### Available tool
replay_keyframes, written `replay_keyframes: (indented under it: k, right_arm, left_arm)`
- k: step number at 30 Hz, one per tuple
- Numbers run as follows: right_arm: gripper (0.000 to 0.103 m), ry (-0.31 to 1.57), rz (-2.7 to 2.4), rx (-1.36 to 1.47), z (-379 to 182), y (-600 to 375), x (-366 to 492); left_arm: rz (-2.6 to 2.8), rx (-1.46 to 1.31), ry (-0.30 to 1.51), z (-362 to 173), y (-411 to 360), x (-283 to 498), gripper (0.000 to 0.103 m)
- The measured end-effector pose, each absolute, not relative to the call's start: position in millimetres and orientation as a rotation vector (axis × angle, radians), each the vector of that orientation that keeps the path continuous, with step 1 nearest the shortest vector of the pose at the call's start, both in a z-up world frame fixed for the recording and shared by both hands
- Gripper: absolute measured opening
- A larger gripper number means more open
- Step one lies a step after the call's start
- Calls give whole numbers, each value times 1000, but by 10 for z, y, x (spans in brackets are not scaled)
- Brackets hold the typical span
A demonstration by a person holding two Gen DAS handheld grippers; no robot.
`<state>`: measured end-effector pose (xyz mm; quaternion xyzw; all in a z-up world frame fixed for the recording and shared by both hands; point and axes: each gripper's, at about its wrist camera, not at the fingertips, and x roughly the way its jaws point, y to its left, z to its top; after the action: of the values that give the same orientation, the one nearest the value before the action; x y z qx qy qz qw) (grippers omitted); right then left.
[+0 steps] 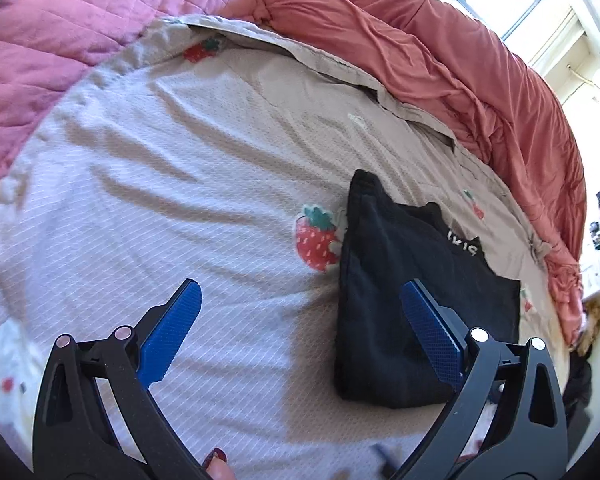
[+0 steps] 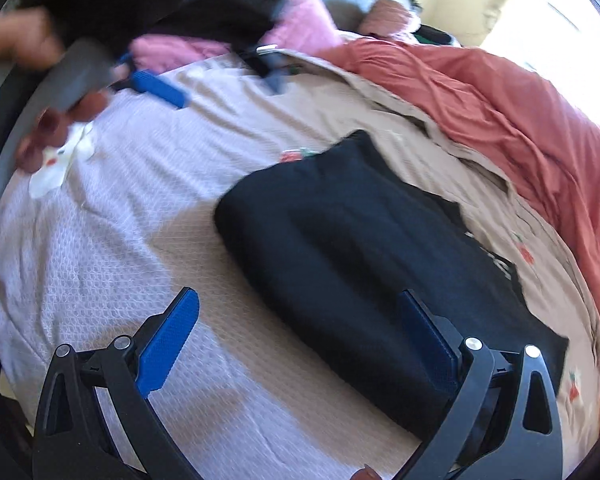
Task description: Fold small clothes
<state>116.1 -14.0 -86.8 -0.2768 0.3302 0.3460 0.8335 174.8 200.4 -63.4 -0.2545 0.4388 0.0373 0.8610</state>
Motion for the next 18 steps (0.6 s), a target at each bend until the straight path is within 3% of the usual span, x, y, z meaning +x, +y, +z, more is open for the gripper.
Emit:
replay_keyframes:
  k: [7,11,17,18]
  right_arm:
    - [98,676,740,-642,-1001,71,1220]
    - [96,697,731,-632,-1093,89,1347]
    - [68,700,686,-591,-1103,30,1523]
    - [53,694,692,-588,-1090,23,1528]
  left_arm:
    - [-64,-597,968,-762,1947,2259,93]
    - [-119,-593,1005,-921,1859,2529,81]
    - [-189,-670,1066,-1230,1806,2787,67]
    - [-198,-673,1075,-1263,1790,2813,65]
